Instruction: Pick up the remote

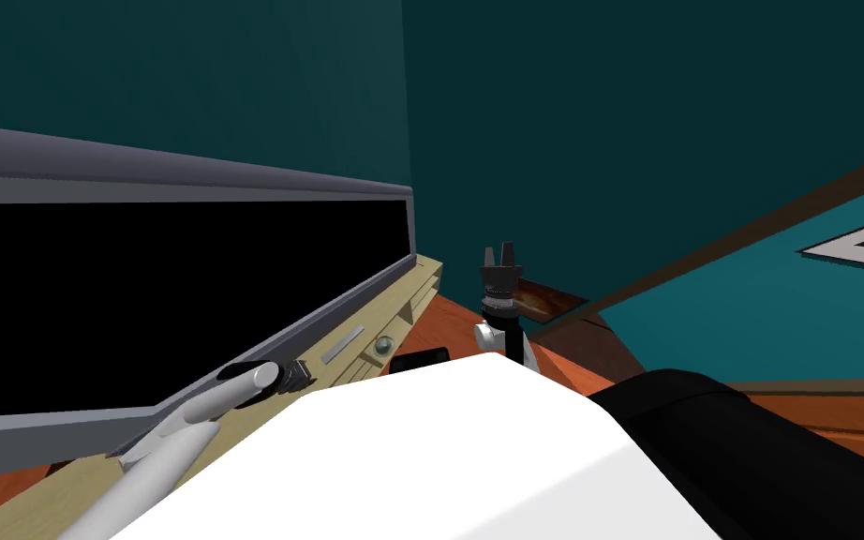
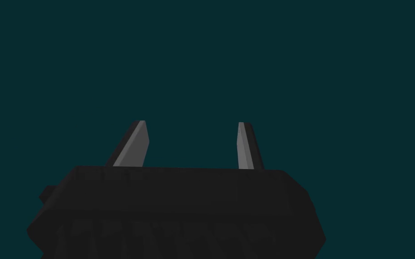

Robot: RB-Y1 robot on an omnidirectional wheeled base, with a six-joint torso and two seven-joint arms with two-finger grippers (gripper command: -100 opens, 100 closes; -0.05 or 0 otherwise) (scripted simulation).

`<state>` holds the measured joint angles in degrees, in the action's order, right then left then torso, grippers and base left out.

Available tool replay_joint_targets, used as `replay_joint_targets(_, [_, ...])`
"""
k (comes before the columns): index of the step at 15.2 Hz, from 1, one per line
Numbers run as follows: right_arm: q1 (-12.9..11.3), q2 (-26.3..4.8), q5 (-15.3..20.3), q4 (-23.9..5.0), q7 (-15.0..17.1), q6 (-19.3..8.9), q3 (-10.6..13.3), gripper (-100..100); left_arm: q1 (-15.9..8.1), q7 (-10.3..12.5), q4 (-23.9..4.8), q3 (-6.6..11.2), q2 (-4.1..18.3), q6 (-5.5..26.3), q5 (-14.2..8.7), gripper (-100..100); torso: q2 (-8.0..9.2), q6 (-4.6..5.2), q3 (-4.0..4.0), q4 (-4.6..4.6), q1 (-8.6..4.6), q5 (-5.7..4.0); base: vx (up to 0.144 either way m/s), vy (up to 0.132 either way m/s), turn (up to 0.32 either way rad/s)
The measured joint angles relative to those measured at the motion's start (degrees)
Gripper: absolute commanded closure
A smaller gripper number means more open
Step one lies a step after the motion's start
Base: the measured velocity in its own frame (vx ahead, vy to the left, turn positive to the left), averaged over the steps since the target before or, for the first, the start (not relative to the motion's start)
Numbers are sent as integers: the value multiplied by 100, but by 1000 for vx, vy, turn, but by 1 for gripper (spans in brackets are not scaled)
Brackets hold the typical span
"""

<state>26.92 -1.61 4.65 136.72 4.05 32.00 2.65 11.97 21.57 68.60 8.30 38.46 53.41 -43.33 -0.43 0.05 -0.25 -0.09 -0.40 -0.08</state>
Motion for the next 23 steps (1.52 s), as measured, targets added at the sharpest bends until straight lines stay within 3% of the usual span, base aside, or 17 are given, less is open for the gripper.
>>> replay_joint_targets(3, [1, 0, 0, 0, 0, 0, 0, 0, -114, -68, -329, -85, 130, 274, -175, -100, -13, -2, -8, -4, -4, -1, 132, -65, -146])
replay_joint_targets(10, [1, 0, 0, 0, 0, 0, -1, 0, -299, -119, -785, -287, 292, 767, -390, -100, -3, -4, -2, -2, 11, 2, 120, -33, -151])
replay_joint_targets(12, [0, -1, 0, 0, 0, 0, -1, 0, -354, -169, -937, -344, 279, 802, -418, -100, 14, -6, 6, 1, 24, 5, 41, 23, -30])
replay_joint_targets(16, [-1, -1, 0, 0, 0, 0, -1, 0, -409, -257, -1193, -360, 3, 521, -259, -100, 52, -7, 29, 10, 27, 7, -10, 13, -35])
replay_joint_targets(17, [-1, -1, 0, 0, 0, 0, -1, 0, -414, -271, -1215, -361, -13, 490, -252, 100, 54, -7, 30, 11, 26, 5, 0, 0, 0])
replay_joint_targets(23, [0, 0, 0, 0, 0, 0, -1, 0, -381, -235, -1122, -357, 36, 539, -277, 100, 54, -8, 30, 9, 22, 1, 3, -3, 14])
